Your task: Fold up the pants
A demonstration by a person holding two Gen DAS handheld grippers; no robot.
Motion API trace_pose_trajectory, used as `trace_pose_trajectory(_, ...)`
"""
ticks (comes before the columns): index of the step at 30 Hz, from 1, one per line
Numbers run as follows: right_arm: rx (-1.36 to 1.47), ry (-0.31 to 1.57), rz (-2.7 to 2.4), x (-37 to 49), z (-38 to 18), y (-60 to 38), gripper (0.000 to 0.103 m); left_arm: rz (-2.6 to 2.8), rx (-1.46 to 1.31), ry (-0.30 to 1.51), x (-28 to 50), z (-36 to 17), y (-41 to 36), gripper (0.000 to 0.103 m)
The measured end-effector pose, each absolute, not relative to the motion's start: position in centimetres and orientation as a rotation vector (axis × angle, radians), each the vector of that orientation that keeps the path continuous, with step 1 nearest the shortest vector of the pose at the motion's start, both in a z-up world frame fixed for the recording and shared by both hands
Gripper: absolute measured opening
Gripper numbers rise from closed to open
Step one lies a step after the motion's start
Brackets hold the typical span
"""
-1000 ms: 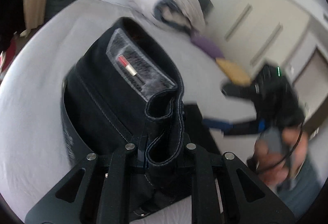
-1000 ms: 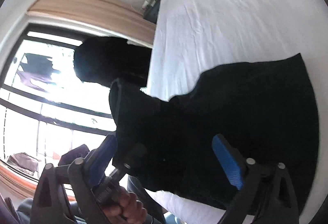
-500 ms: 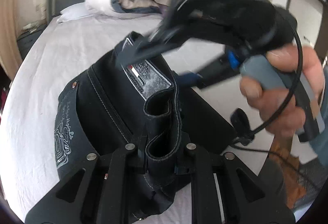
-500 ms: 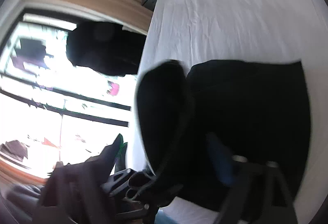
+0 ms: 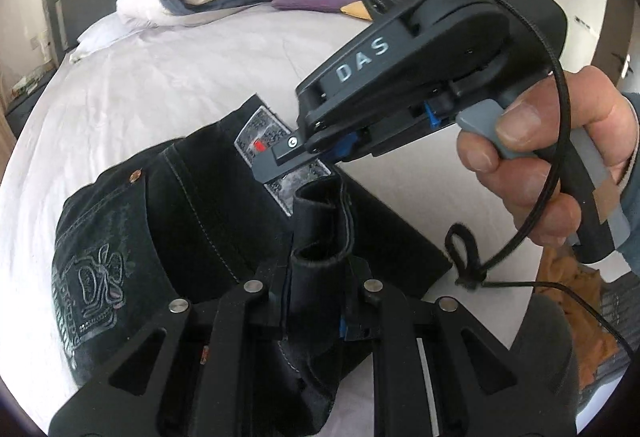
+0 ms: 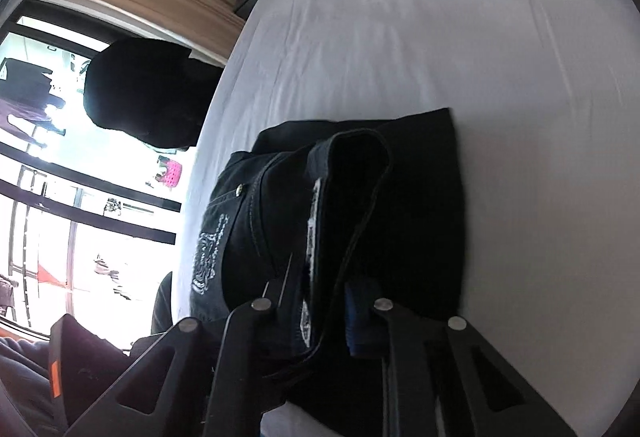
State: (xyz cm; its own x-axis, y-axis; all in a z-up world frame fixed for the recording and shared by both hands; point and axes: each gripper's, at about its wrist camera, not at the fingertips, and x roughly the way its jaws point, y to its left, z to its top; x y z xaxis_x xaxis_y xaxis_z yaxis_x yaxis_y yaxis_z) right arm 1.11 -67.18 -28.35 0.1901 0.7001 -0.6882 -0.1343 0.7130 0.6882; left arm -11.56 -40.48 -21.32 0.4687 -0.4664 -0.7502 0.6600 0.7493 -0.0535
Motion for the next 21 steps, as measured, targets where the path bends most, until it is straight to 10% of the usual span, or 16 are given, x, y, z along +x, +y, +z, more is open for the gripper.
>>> trace_pose_trajectory(16,0.599,1.233,0.603,2.3,-31.2,-69.3,0.017,-0.715,0.301,0.861,-11.0,-24.3,-44.9,0.016)
trace_pose_trajectory(19,0.636,1.234,0.6,2.4,-32.3,-69.7,0.017,-0.728,0.297,0.874,-10.8,-24.5,-45.1,0.029)
trace_pose_trajectory(21,0.682,1.23,0.61,2.3,-32.9,-70.3,0.019,-0.776,0.224,0.922,-10.6,-24.0,-44.5,0.057)
